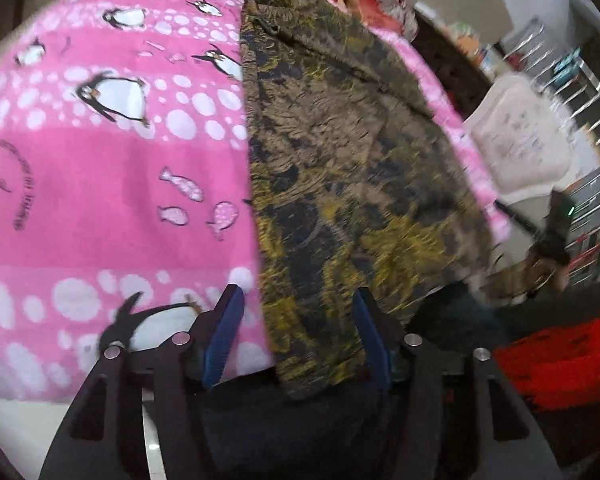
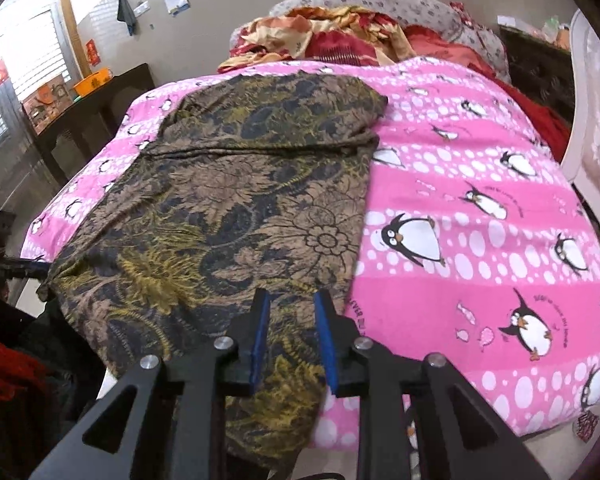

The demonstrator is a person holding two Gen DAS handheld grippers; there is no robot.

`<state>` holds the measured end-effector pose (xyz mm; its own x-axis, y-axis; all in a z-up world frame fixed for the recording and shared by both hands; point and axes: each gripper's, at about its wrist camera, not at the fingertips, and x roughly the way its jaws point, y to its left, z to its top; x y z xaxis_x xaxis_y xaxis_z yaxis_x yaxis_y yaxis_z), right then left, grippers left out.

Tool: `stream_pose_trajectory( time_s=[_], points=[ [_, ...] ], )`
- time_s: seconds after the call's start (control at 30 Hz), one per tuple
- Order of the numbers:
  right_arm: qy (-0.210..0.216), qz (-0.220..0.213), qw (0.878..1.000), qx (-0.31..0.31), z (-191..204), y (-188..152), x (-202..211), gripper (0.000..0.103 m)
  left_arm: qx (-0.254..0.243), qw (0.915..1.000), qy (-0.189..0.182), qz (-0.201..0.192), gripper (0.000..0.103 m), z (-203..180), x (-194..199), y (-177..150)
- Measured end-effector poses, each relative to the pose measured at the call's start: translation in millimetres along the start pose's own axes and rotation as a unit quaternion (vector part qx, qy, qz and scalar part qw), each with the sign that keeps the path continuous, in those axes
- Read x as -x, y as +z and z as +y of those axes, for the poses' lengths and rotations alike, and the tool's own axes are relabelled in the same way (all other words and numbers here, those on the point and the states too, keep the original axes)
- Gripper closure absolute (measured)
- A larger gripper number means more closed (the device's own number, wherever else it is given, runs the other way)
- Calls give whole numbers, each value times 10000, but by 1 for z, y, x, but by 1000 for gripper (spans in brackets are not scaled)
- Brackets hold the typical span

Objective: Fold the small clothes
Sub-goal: 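Smooth the folded shirt strip flat with both grippers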

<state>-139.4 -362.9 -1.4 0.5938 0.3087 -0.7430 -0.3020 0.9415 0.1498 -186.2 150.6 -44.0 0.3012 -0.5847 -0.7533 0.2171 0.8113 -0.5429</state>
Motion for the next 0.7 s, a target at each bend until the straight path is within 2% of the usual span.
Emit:
stream_pose_trajectory(
  time_s=[0.2,0.23,0.27,0.3,0.33,0.4,0.47,0.7],
  points=[
    [-106,-41,9998,-163,-4,-21,25,79,9,9990,-429,-113,69,-1,-7,3],
    [-143,-16,9996,-232,-7,-28,28,79,40,9988,-467,-128,72,-2,-7,4],
    [-146,-5,9995,-278,-9,-33,30,79,67,9988,-456,-132,82,-1,-5,4],
    [-133,1,9994,-332,-10,-38,33,79,79,9989,-438,-127,88,0,-2,5],
    [-93,21,9992,-386,-12,-45,36,79,71,9989,-433,-135,89,1,0,5],
    [-14,63,9989,-461,-15,-56,39,68,-16,9992,-378,-124,88,-3,-2,7],
    [77,156,9984,-531,-17,-64,36,62,-211,9996,-179,-65,88,-12,-11,8],
    [431,444,9971,-439,-10,-81,3,62,-350,9991,-219,1,88,-20,-19,10]
  ],
)
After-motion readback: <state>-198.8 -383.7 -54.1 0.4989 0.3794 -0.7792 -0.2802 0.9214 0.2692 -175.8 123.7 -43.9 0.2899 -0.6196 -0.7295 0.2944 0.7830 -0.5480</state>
